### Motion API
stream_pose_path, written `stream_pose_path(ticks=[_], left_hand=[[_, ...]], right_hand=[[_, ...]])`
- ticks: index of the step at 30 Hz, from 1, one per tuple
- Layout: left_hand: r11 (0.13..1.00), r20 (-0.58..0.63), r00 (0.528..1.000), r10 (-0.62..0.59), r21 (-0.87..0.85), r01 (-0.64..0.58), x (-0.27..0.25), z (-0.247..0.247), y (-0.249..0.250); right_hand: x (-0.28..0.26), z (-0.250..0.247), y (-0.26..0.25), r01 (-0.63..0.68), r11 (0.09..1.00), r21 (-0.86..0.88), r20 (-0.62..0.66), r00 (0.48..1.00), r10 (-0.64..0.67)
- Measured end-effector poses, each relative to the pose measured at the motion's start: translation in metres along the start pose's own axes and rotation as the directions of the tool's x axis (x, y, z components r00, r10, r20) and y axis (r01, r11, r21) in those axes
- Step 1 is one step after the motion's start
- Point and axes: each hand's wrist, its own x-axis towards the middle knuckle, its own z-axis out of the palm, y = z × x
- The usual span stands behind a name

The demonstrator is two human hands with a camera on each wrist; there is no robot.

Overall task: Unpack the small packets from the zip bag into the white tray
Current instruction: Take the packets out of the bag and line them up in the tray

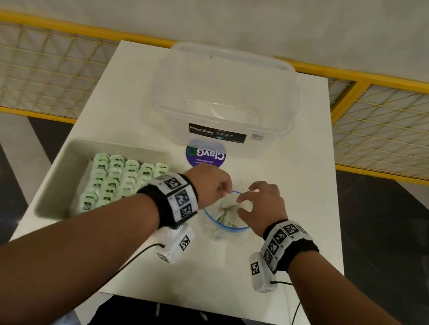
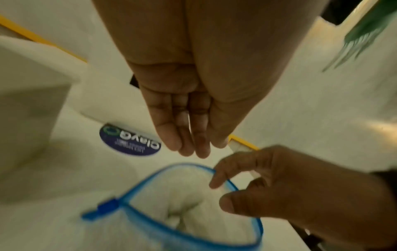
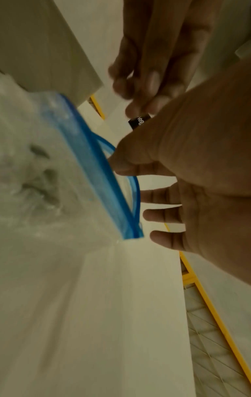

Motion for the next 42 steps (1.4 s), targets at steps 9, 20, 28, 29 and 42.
stream_pose_path(ticks=[9, 20, 28, 29, 42], left_hand=[[0.971, 0.086, 0.968, -0.236, 0.064, 0.231, 0.031, 0.075, -0.006], [0.956, -0.126, 0.951, -0.283, -0.111, 0.27, 0.031, 0.079, -0.015], [0.904, -0.171, 0.96, -0.222, -0.404, 0.137, 0.016, 0.064, -0.007], [0.895, -0.168, 0.96, -0.224, -0.426, 0.134, 0.016, 0.066, -0.006], [0.981, 0.131, 0.982, -0.139, 0.155, 0.118, 0.025, 0.089, -0.006]], right_hand=[[0.012, 0.027, 0.017, -0.016, 1.0, 0.027, 0.241, 0.971, 0.008], [0.013, 0.03, 0.035, -0.011, 0.964, 0.266, 0.187, 0.982, -0.041], [0.007, 0.013, 0.04, 0.058, 0.844, 0.533, -0.056, 0.998, -0.033], [0.008, 0.013, 0.04, 0.063, 0.838, 0.542, -0.088, 0.996, -0.018], [-0.002, 0.009, 0.029, 0.008, 0.687, 0.726, -0.065, 0.996, 0.056]])
